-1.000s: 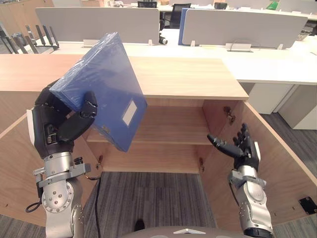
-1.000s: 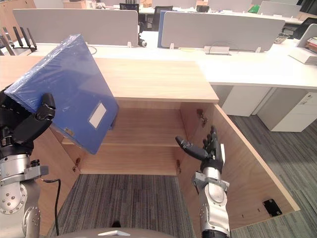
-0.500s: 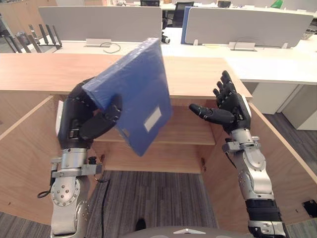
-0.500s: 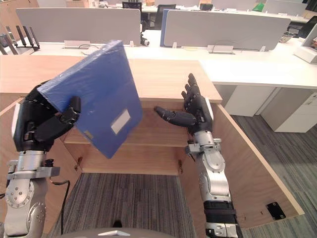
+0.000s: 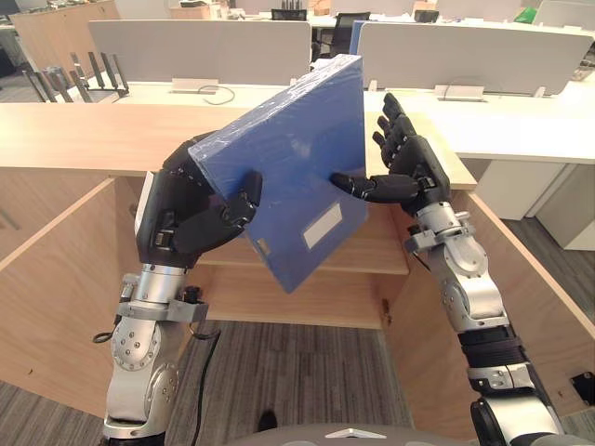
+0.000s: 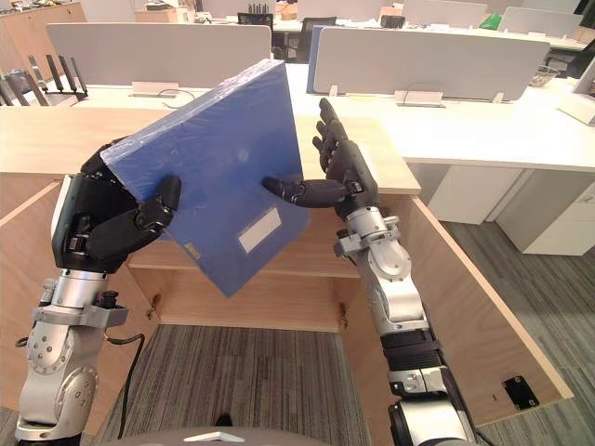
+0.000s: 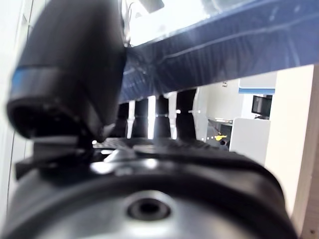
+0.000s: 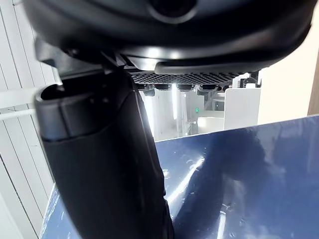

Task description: Walk over to the cabinet, pick up the folder, carry it to the office cabinet, place the folder inside the office cabinet, then close the office cabinet door

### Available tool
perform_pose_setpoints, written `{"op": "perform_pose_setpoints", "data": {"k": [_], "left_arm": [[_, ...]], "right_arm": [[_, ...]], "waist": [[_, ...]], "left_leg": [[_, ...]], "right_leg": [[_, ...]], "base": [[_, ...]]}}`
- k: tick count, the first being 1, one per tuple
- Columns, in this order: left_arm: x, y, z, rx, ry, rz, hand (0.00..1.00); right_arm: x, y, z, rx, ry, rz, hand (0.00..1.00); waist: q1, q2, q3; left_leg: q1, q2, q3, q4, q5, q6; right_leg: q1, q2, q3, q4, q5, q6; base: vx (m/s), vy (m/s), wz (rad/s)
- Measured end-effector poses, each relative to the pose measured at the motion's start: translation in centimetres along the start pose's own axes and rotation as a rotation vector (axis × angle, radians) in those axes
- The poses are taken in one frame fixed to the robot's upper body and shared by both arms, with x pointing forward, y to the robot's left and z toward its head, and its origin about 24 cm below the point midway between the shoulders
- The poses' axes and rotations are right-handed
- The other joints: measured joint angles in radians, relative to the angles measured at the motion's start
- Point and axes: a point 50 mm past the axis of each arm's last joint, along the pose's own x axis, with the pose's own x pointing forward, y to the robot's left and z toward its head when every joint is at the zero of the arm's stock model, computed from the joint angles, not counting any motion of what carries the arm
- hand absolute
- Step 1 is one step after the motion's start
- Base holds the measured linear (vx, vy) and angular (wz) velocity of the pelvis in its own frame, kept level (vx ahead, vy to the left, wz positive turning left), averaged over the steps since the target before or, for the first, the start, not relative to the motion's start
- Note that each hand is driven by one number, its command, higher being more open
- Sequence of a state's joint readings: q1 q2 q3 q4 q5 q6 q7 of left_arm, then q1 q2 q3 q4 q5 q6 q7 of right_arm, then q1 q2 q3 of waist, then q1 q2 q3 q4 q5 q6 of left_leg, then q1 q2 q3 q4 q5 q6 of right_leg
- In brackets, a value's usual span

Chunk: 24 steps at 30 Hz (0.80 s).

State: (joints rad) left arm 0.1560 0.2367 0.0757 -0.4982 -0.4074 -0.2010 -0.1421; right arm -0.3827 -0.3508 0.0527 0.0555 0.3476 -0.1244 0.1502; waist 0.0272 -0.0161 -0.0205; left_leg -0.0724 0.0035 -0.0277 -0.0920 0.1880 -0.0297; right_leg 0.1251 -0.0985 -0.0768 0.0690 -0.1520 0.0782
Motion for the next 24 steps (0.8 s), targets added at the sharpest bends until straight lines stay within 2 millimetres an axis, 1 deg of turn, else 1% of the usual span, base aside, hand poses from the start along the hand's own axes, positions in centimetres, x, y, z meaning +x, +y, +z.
{"op": "perform_pose_setpoints", "data": {"k": [3,7,9,11,13,15,19,24], "left_arm": [[0.0,0.2,0.1,-0.009,0.001,-0.008,0.0],[0.1,0.3,0.2,-0.013,0.007,-0.033,0.0],[0.2,0.4,0.4,-0.021,0.01,-0.054,0.0],[0.7,0.7,0.4,-0.035,0.018,-0.1,0.0],[2.1,1.3,0.4,-0.025,0.042,-0.198,0.0],[3.0,1.8,0.5,-0.047,0.056,-0.25,0.0],[4.0,1.4,0.9,-0.079,0.063,-0.321,0.0],[5.0,1.1,1.7,-0.129,0.033,-0.371,0.0]], "right_arm": [[0.7,-0.3,0.5,-0.037,0.0,0.055,1.0],[1.8,0.2,1.5,-0.098,-0.009,0.164,1.0],[2.1,0.4,1.6,-0.098,-0.005,0.208,1.0],[2.4,0.3,1.6,-0.116,0.014,0.243,1.0],[2.5,0.3,1.6,-0.149,0.046,0.305,1.0],[2.6,0.2,1.4,-0.14,0.072,0.33,1.0],[2.2,-0.1,1.2,-0.11,0.107,0.349,1.0],[1.9,0.1,0.8,-0.062,0.16,0.396,1.0]], "waist": [[0.004,0.001,0.0],[0.008,0.001,0.0],[0.011,0.001,-0.001],[0.02,0.002,-0.001],[0.032,0.002,-0.001],[0.036,0.002,-0.001],[0.049,0.002,-0.001],[0.054,0.003,-0.005]], "left_leg": [[-0.006,-0.001,-0.005,0.0,0.004,0.002],[-0.006,-0.001,-0.005,0.0,0.005,0.002],[-0.006,-0.001,-0.005,0.0,0.006,0.001],[-0.005,0.001,-0.005,0.0,0.008,0.001],[-0.005,0.004,-0.007,0.0,0.011,0.0],[-0.005,0.006,-0.006,0.0,0.012,-0.001],[-0.003,0.007,-0.002,0.0,0.012,0.0],[-0.004,0.01,0.0,0.0,0.007,-0.008]], "right_leg": [[-0.003,0.001,-0.005,-0.001,0.003,0.003],[-0.003,0.001,-0.004,-0.001,0.003,0.004],[-0.003,0.001,-0.004,-0.001,0.004,0.003],[-0.003,0.002,-0.004,-0.001,0.005,0.002],[-0.002,0.006,-0.004,0.0,0.007,0.0],[-0.002,0.008,-0.003,0.0,0.01,0.0],[-0.003,0.007,0.0,0.0,0.012,0.001],[-0.004,0.01,0.003,-0.002,0.013,-0.001]], "base": [[-0.01,-0.004,0.05],[0.0,0.0,0.0],[0.0,0.0,0.0],[0.0,0.0,0.0],[0.0,0.0,0.0],[0.0,0.0,0.0],[-0.03,-0.006,-0.03],[-0.01,-0.001,0.0]]}}
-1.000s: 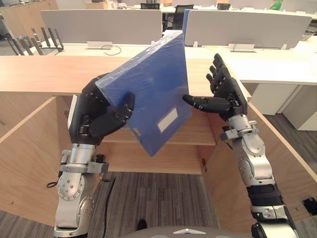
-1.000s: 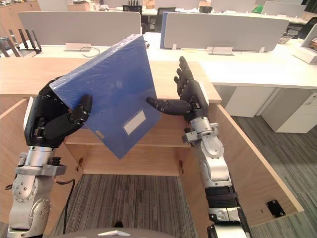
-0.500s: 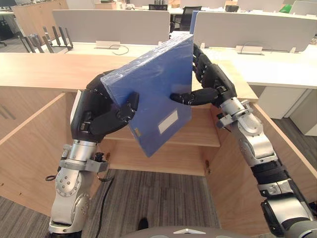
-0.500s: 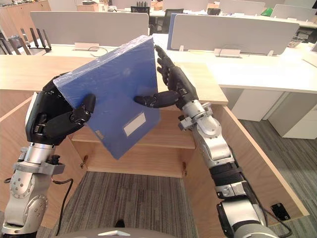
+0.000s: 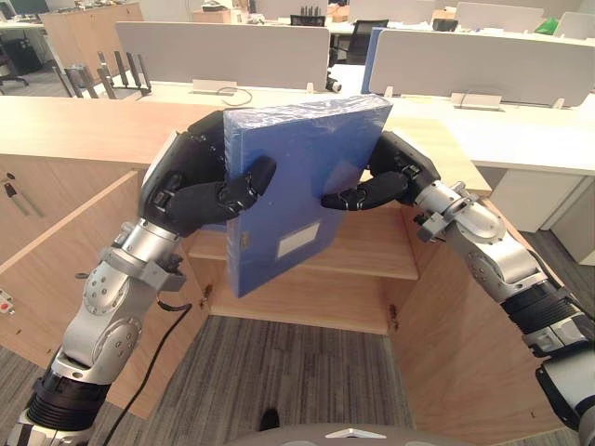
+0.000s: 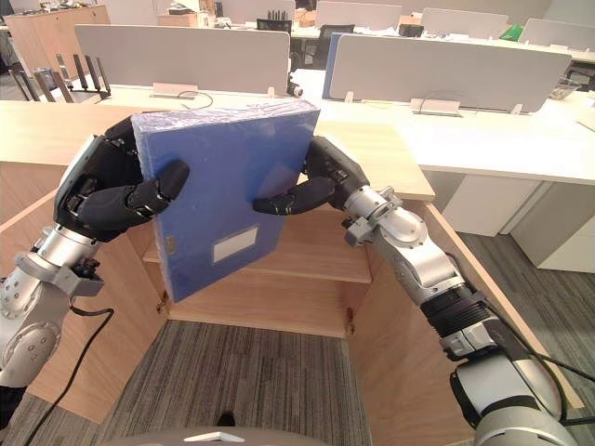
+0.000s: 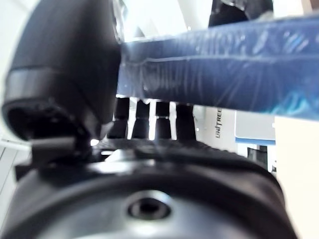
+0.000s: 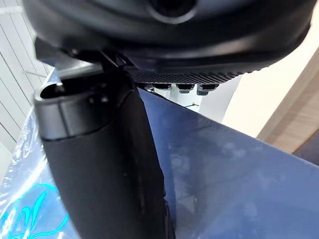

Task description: Walk over to the cabinet, pick up the folder, carry it to the office cabinet, place the folder inside the office cabinet, then close the office cabinet door

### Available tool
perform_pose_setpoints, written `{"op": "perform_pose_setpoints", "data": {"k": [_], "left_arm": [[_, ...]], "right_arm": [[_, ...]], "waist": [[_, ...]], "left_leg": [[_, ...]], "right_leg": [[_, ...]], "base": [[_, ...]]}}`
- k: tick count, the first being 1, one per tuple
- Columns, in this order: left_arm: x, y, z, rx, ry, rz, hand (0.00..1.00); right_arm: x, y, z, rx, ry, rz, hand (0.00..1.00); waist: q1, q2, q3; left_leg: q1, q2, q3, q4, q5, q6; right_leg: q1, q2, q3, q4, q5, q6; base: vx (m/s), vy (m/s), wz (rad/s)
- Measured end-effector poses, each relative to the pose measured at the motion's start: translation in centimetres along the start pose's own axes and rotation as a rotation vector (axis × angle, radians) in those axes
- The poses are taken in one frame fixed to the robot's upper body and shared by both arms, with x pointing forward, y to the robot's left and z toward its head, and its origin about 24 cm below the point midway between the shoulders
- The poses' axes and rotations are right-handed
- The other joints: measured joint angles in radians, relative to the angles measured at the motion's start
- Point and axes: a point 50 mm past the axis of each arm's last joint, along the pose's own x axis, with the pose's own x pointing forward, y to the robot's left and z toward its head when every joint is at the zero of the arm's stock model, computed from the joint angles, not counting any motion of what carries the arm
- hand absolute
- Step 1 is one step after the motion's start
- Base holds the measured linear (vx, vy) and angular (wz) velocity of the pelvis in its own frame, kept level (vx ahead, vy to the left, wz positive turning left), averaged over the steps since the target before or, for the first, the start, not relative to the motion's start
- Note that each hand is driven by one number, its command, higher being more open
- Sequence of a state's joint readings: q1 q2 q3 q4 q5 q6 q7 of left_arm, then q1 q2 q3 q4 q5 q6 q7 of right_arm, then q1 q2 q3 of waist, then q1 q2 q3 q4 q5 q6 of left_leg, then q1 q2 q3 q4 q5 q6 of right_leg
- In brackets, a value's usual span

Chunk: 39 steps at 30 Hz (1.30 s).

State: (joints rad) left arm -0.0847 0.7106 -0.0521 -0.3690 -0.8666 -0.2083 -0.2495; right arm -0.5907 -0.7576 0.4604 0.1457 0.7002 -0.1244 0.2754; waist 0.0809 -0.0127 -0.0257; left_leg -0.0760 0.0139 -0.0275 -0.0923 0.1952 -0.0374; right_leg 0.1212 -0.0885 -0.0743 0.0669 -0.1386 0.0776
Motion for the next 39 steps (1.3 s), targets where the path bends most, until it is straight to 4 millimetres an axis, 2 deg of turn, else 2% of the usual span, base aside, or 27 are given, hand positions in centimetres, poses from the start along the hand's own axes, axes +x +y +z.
{"op": "perform_pose_setpoints", "data": {"k": [2,3,10,16,20,24,28,29,35,36,38,39], "left_arm": [[0.8,-0.2,0.5,-0.006,-0.036,-0.023,0.0],[1.3,-0.2,0.9,-0.006,-0.063,-0.039,0.0],[1.7,-0.5,0.8,-0.059,-0.141,-0.051,0.0],[1.6,-0.2,0.3,-0.079,-0.16,-0.051,0.0],[-0.4,-0.3,-1.0,-0.24,-0.174,0.034,0.0],[-2.0,-1.4,-1.7,-0.349,-0.208,0.079,0.0],[-2.9,-1.5,-2.0,-0.4,-0.22,0.121,0.0],[-3.1,-1.6,-2.2,-0.417,-0.21,0.13,1.0],[-5.4,-2.8,-4.6,-0.597,-0.134,0.218,1.0],[-5.8,-3.4,-5.5,-0.638,-0.102,0.219,1.0],[-6.9,-3.8,-6.3,-0.674,-0.063,0.242,1.0],[-8.2,-3.5,-7.7,-0.673,0.025,0.285,1.0]], "right_arm": [[0.0,0.4,-0.4,0.049,0.013,0.019,1.0],[0.1,0.8,-0.7,0.082,0.024,0.034,0.0],[0.6,1.8,-1.2,0.227,-0.005,0.04,0.0],[-0.8,4.1,-3.6,0.427,-0.022,0.052,0.0],[-1.6,5.7,-3.7,0.499,-0.06,0.061,0.0],[-1.6,6.0,-3.2,0.501,-0.083,0.065,0.0],[-2.0,6.5,-2.9,0.51,-0.094,0.062,0.0],[-2.2,6.7,-3.1,0.515,-0.088,0.062,0.0],[-3.5,7.7,-4.7,0.577,-0.034,0.058,0.0],[-3.3,8.7,-5.0,0.634,-0.034,0.074,0.0],[-4.2,9.5,-6.3,0.711,-0.023,0.018,0.0],[-4.7,10.1,-7.5,0.747,0.018,-0.002,0.0]], "waist": [[0.003,-0.003,-0.002],[0.007,-0.006,-0.008],[0.021,-0.011,-0.019],[0.02,-0.016,-0.022],[-0.007,-0.016,-0.022],[-0.026,-0.018,-0.024],[-0.029,-0.025,-0.034],[-0.029,-0.026,-0.041],[-0.032,-0.012,-0.057],[-0.034,-0.01,-0.058],[-0.033,-0.009,-0.057],[-0.035,0.004,-0.057]], "left_leg": [[-0.001,0.001,-0.001,0.0,0.0,-0.001],[-0.005,0.002,0.0,0.0,0.001,-0.001],[-0.021,0.004,0.01,0.004,0.014,0.004],[-0.021,0.004,0.007,0.003,0.016,0.002],[-0.022,0.004,0.006,0.0,0.005,-0.012],[-0.022,0.007,0.007,0.0,0.005,-0.012],[-0.022,0.014,0.013,0.001,0.006,-0.013],[-0.021,0.015,0.013,0.001,0.005,-0.013],[-0.018,0.026,0.026,0.0,0.005,-0.015],[-0.017,0.028,0.027,0.0,0.006,-0.016],[-0.017,0.033,0.031,0.0,0.007,-0.018],[-0.018,0.039,0.03,0.0,0.001,-0.02]], "right_leg": [[-0.001,0.001,0.001,-0.001,0.0,-0.001],[-0.006,0.003,0.003,0.0,0.001,-0.002],[-0.031,0.004,0.024,0.0,0.012,-0.001],[-0.031,0.004,0.022,0.004,0.007,-0.009],[-0.035,0.004,0.024,0.012,0.004,-0.011],[-0.038,0.005,0.027,0.017,0.004,-0.012],[-0.042,0.011,0.033,0.019,0.004,-0.012],[-0.043,0.011,0.034,0.019,0.004,-0.012],[-0.053,0.014,0.049,0.035,0.004,-0.008],[-0.054,0.015,0.05,0.037,0.003,-0.008],[-0.058,0.02,0.053,0.038,0.003,-0.009],[-0.056,0.023,0.053,0.035,0.004,-0.008]], "base": [[0.0,0.0,0.0],[0.0,0.0,-0.04],[0.0,0.0,-0.06],[-0.01,0.0,0.0],[0.0,0.0,0.0],[0.0,0.0,0.0],[-0.01,-0.018,-0.05],[0.0,0.0,0.0],[0.0,-0.013,-0.07],[-0.01,-0.028,-0.08],[-0.02,-0.029,-0.06],[0.0,0.0,0.0]]}}
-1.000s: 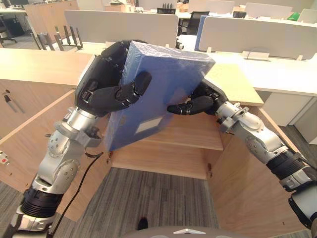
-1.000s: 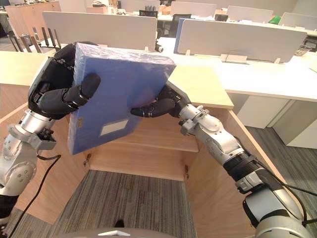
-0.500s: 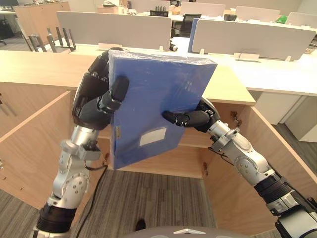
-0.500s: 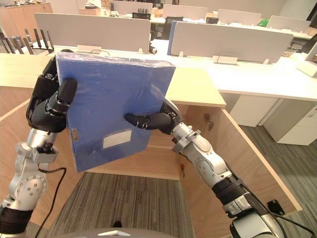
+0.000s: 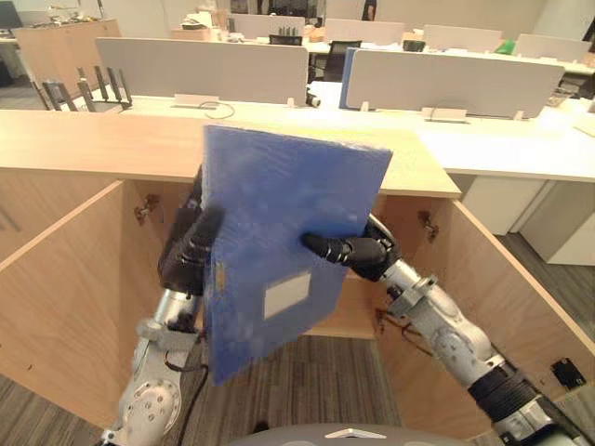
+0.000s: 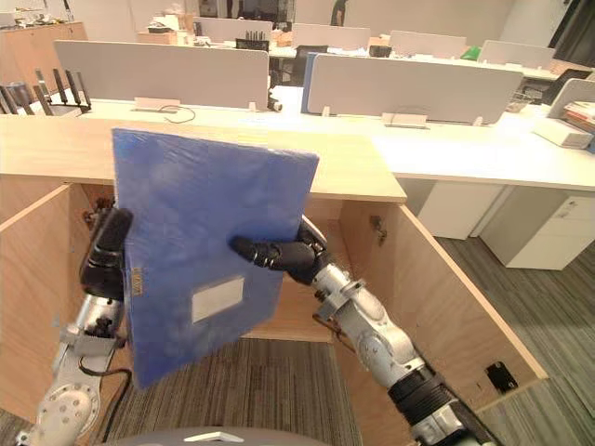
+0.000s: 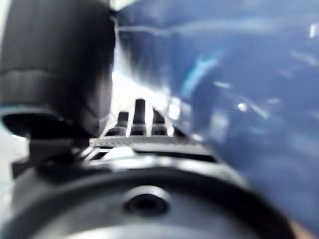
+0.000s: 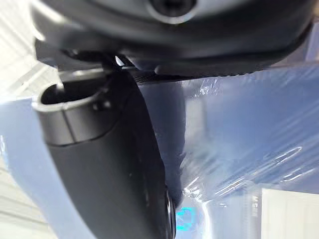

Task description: Walk over to the cabinet, pick up the folder, carry it to the office cabinet, place the folder inside the office cabinet, then close the office cabinet door

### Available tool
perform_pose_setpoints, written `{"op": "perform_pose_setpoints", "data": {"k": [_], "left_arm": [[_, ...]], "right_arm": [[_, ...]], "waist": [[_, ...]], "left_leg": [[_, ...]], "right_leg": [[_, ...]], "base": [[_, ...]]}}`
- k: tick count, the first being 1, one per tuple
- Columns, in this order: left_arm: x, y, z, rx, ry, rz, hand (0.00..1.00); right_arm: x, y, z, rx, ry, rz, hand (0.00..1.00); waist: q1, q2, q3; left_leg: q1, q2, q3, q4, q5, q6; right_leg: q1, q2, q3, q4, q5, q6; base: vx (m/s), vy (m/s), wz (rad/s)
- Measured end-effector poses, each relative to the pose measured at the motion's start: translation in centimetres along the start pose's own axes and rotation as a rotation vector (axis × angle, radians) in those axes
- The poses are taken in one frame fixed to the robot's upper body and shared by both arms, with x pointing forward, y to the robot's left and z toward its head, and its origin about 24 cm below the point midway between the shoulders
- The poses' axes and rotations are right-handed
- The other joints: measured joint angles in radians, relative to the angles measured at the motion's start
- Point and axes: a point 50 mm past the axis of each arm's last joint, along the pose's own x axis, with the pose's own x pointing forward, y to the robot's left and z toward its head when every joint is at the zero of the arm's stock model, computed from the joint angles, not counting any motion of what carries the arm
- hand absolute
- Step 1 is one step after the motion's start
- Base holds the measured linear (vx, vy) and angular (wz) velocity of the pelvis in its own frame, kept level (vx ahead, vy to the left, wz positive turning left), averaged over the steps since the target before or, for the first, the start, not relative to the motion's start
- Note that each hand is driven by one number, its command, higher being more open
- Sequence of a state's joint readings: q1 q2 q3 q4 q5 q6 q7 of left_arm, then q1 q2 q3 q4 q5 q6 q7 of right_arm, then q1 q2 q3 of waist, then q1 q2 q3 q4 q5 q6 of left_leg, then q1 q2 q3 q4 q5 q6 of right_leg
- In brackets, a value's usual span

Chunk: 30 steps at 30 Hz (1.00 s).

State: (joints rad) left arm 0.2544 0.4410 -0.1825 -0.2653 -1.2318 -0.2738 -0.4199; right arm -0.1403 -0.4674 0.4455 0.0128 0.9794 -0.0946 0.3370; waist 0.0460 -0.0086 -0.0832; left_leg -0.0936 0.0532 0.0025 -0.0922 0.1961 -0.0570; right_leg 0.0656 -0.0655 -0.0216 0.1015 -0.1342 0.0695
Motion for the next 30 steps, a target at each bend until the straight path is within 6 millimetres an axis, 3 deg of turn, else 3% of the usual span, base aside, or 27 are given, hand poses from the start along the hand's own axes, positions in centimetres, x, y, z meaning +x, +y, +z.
{"op": "perform_pose_setpoints", "data": {"k": [1,3,4,5,6,8,10,12,15,18,30], "left_arm": [[-0.3,0.6,-0.3,0.01,0.022,0.025,1.0],[-1.4,2.4,-1.3,0.051,0.09,0.11,1.0],[-2.4,3.8,-2.0,0.101,0.151,0.177,1.0],[-3.9,5.4,-2.4,0.165,0.234,0.252,1.0],[-4.5,6.0,-2.6,0.2,0.281,0.285,1.0],[-7.8,8.9,-3.9,0.268,0.464,0.448,1.0],[-11.6,10.4,-6.3,0.235,0.636,0.598,1.0],[-13.7,10.7,-8.0,0.198,0.698,0.685,1.0],[-15.4,10.8,-10.0,0.137,0.718,0.792,1.0],[-15.5,10.9,-11.0,0.11,0.704,0.834,1.0],[-16.4,10.9,-12.8,0.032,0.665,0.98,1.0]], "right_arm": [[-0.3,-0.3,-0.7,0.02,0.016,-0.022,0.0],[-1.7,-0.9,-3.5,0.102,0.086,-0.097,0.0],[-2.8,-1.2,-5.5,0.157,0.139,-0.155,0.0],[-4.5,-1.6,-7.6,0.209,0.201,-0.223,0.0],[-5.3,-1.7,-8.6,0.232,0.233,-0.254,0.0],[-7.5,-1.7,-11.7,0.302,0.355,-0.335,0.0],[-10.4,-2.0,-14.4,0.349,0.505,-0.442,0.0],[-11.9,-2.0,-15.5,0.375,0.572,-0.497,0.0],[-12.5,-2.7,-15.7,0.373,0.587,-0.557,0.0],[-12.5,-3.1,-15.7,0.37,0.586,-0.574,0.0],[-12.7,-3.7,-16.8,0.377,0.605,-0.651,0.0]], "waist": [[0.001,0.003,-0.001],[0.003,-0.007,-0.003],[0.007,-0.022,0.003],[0.001,0.002,-0.002],[-0.001,0.007,0.002],[-0.025,0.006,0.015],[-0.031,0.006,0.028],[-0.03,0.008,0.039],[-0.024,0.026,0.055],[-0.019,0.039,0.073],[-0.025,0.042,0.088]], "left_leg": [[-0.001,0.001,-0.001,0.0,-0.003,-0.004],[-0.003,-0.006,0.001,0.0,-0.047,-0.06],[-0.011,-0.016,-0.015,0.055,-0.035,-0.021],[-0.01,-0.016,-0.026,0.063,-0.054,-0.005],[-0.004,-0.017,-0.025,0.044,-0.054,-0.005],[0.006,-0.019,-0.023,0.001,-0.043,-0.01],[-0.001,-0.024,-0.011,0.001,-0.047,-0.004],[-0.001,-0.026,-0.009,0.002,-0.05,0.0],[0.002,-0.024,-0.009,0.002,-0.051,-0.001],[0.019,-0.023,-0.009,0.002,-0.052,-0.002],[0.042,-0.011,-0.008,0.001,-0.068,-0.015]], "right_leg": [[0.0,0.001,0.0,-0.002,0.002,0.0],[0.006,-0.015,0.003,-0.031,0.014,-0.01],[0.009,-0.025,0.006,-0.052,0.016,-0.013],[0.017,-0.017,0.01,-0.067,0.02,-0.006],[0.015,-0.018,0.016,-0.07,0.019,-0.005],[0.002,-0.018,0.024,-0.07,0.02,-0.003],[-0.012,-0.022,0.028,-0.068,0.022,0.0],[-0.013,-0.024,0.028,-0.068,0.021,0.004],[-0.011,-0.021,0.029,-0.065,0.026,0.01],[0.006,-0.015,0.029,-0.066,0.025,0.009],[0.028,-0.002,0.03,-0.062,0.006,-0.003]], "base": [[0.0,0.0,0.0],[0.0,0.008,-0.05],[0.07,0.017,-0.18],[0.09,0.01,-0.17],[0.09,-0.012,-0.11],[0.05,-0.008,-0.1],[0.06,-0.01,-0.12],[0.09,-0.017,-0.02],[0.08,-0.031,-0.01],[0.07,-0.045,-0.02],[0.02,-0.026,-0.01]]}}
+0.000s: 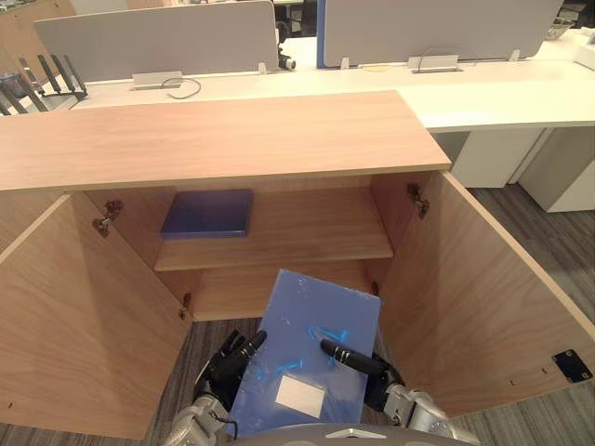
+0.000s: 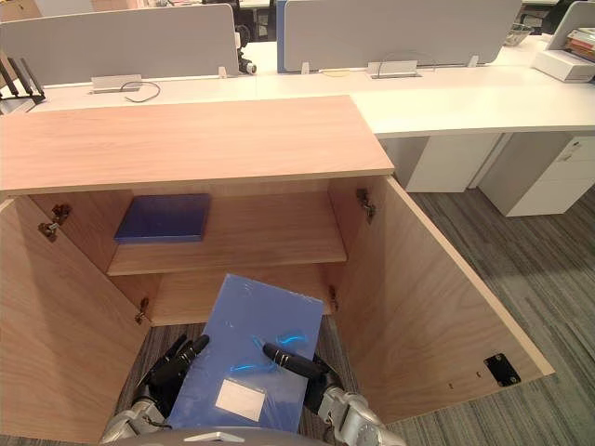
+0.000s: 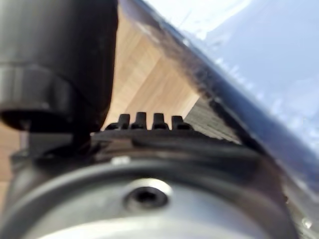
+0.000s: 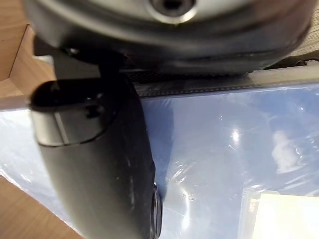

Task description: Walk over to the cabinet, pick up the folder, carry it to the office cabinet, place the folder inside the office cabinet, then close the office cabinet door

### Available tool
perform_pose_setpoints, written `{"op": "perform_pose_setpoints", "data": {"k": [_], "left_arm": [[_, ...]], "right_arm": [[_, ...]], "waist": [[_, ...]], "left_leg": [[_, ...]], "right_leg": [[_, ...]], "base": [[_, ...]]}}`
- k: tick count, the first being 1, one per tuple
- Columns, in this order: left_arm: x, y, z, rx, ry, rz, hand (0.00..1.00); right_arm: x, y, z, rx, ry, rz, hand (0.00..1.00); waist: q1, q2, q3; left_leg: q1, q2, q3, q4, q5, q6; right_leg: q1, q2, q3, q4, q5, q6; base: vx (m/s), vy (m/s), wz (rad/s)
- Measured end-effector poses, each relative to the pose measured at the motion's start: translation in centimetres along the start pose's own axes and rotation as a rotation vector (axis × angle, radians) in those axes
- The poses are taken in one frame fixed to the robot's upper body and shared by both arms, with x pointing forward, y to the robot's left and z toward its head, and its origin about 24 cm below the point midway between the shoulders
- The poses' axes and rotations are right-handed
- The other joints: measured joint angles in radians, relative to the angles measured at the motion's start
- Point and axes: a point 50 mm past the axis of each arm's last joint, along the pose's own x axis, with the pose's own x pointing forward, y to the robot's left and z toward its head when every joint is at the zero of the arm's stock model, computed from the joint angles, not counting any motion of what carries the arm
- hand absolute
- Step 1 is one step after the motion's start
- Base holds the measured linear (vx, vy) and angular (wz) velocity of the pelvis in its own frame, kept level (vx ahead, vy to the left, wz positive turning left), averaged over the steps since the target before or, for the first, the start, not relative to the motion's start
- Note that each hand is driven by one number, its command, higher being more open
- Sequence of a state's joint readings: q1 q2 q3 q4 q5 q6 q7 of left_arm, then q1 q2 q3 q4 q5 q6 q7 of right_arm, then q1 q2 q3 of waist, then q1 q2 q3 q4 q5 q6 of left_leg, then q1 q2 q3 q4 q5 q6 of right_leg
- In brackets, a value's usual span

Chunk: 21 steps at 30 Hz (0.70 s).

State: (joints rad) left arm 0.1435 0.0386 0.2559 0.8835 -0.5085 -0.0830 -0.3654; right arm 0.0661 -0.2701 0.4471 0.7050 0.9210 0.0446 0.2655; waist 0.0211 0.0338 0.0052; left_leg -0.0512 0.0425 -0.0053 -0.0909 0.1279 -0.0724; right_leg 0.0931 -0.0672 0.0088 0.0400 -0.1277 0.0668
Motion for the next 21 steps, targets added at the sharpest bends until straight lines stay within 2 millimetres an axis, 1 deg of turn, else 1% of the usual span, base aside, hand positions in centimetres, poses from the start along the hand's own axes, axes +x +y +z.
{"op": "perform_pose_setpoints", "data": {"k": [2,3,4,5,6,7,8,9,10,11,12,13,15,17,20,21], "left_arm": [[-0.2,0.5,-0.5,-0.07,-0.017,0.078,1.0],[-0.4,1.0,-0.7,-0.106,-0.024,0.125,1.0],[-1.1,2.9,-1.0,-0.194,-0.033,0.289,1.0],[-2.4,5.3,-1.7,-0.3,-0.028,0.474,1.0],[-3.2,6.4,-2.0,-0.362,-0.03,0.563,1.0],[-5.0,8.5,-2.5,-0.461,-0.046,0.712,1.0],[-6.0,9.6,-2.7,-0.517,-0.063,0.789,1.0],[-7.5,11.0,-3.0,-0.575,-0.079,0.881,1.0],[-8.1,11.5,-3.2,-0.597,-0.082,0.918,1.0],[-9.0,12.1,-3.6,-0.625,-0.08,0.976,1.0],[-9.7,12.3,-4.2,-0.64,-0.065,1.015,1.0],[-9.9,12.3,-4.5,-0.641,-0.05,1.029,1.0],[-9.8,12.0,-5.3,-0.627,0.002,1.034,1.0],[-9.2,11.4,-5.4,-0.583,0.034,1.003,1.0],[-7.7,10.2,-5.1,-0.431,0.093,0.902,1.0],[-7.5,10.0,-5.0,-0.402,0.101,0.885,1.0]], "right_arm": [[0.4,0.1,0.5,-0.032,-0.014,-0.023,0.0],[0.4,0.0,0.5,-0.02,-0.022,-0.035,0.0],[0.5,-0.1,1.0,0.035,-0.064,-0.041,0.0],[0.6,-0.3,1.9,0.089,-0.13,-0.065,0.0],[0.6,-0.5,2.5,0.107,-0.165,-0.086,0.0],[0.6,-0.9,4.0,0.121,-0.232,-0.14,0.0],[0.5,-1.3,5.0,0.134,-0.276,-0.179,0.0],[0.5,-1.7,6.3,0.148,-0.327,-0.224,0.0],[0.4,-1.9,7.0,0.149,-0.353,-0.247,0.0],[0.2,-2.3,8.1,0.155,-0.398,-0.283,0.0],[0.2,-2.6,8.9,0.166,-0.425,-0.31,0.0],[0.2,-2.6,9.1,0.172,-0.433,-0.323,0.0],[0.2,-2.8,9.2,0.191,-0.447,-0.35,0.0],[0.9,-2.4,8.9,0.209,-0.424,-0.352,0.0],[1.7,-1.6,8.4,0.241,-0.396,-0.351,0.0],[1.9,-1.5,8.3,0.247,-0.392,-0.348,0.0]], "waist": [[0.002,0.007,0.012],[0.002,0.007,0.013],[-0.002,0.007,0.015],[-0.002,0.005,0.016],[-0.001,0.003,0.018],[0.001,-0.001,0.023],[0.005,-0.008,0.027],[0.012,-0.017,0.035],[0.019,-0.02,0.04],[0.034,-0.024,0.048],[0.039,-0.027,0.051],[0.041,-0.027,0.051],[0.061,-0.026,0.052],[0.062,-0.028,0.053],[0.075,-0.028,0.063],[0.076,-0.029,0.064]], "left_leg": [[0.006,-0.001,0.0,0.0,-0.004,0.001],[0.007,-0.001,0.001,0.0,-0.005,0.001],[0.007,-0.001,0.002,0.0,-0.009,0.004],[0.007,0.0,0.009,0.0,-0.016,-0.002],[0.007,0.0,0.011,0.0,-0.02,0.001],[0.007,-0.001,0.013,0.0,-0.022,0.003],[0.007,-0.002,0.013,0.0,-0.022,0.003],[0.006,-0.004,0.013,0.001,-0.022,0.003],[0.006,-0.005,0.013,0.001,-0.023,0.003],[0.005,-0.008,0.013,0.001,-0.024,0.003],[0.003,-0.012,0.011,0.001,-0.023,0.004],[0.003,-0.015,0.011,0.001,-0.023,0.004],[0.003,-0.019,0.009,0.001,-0.026,0.008],[0.003,-0.019,0.006,0.001,-0.027,0.008],[0.003,-0.019,0.005,0.0,-0.027,0.008],[0.003,-0.019,0.005,0.0,-0.027,0.008]], "right_leg": [[0.001,0.0,0.004,0.01,-0.008,-0.001],[0.0,0.0,0.008,0.009,-0.011,-0.003],[-0.001,0.0,0.01,0.009,-0.015,-0.003],[-0.005,0.0,0.014,0.009,-0.018,-0.004],[-0.005,-0.001,0.015,0.008,-0.018,-0.004],[-0.006,-0.002,0.019,0.008,-0.018,-0.004],[-0.006,-0.003,0.02,0.008,-0.018,-0.004],[-0.004,-0.005,0.02,0.007,-0.018,-0.004],[-0.004,-0.006,0.02,0.007,-0.018,-0.003],[-0.004,-0.009,0.019,0.005,-0.019,-0.003],[-0.002,-0.013,0.015,0.0,-0.019,-0.003],[0.001,-0.016,0.013,-0.004,-0.019,-0.003],[0.004,-0.019,0.011,-0.008,-0.019,-0.003],[0.006,-0.019,0.007,-0.007,-0.019,-0.003],[0.006,-0.019,0.006,-0.007,-0.019,-0.002],[0.005,-0.02,0.007,-0.006,-0.018,-0.002]], "base": [[0.0,0.0,0.0],[0.0,0.0,0.0],[0.01,-0.015,-0.1],[0.02,-0.018,-0.12],[0.04,-0.02,-0.11],[0.05,-0.016,-0.02],[0.05,-0.013,0.0],[0.06,-0.011,0.01],[0.06,-0.012,0.02],[0.07,-0.012,0.05],[0.05,-0.008,0.06],[0.05,-0.006,0.08],[0.04,-0.01,0.05],[0.01,-0.021,0.04],[0.0,0.0,0.0],[0.0,0.0,0.0]]}}
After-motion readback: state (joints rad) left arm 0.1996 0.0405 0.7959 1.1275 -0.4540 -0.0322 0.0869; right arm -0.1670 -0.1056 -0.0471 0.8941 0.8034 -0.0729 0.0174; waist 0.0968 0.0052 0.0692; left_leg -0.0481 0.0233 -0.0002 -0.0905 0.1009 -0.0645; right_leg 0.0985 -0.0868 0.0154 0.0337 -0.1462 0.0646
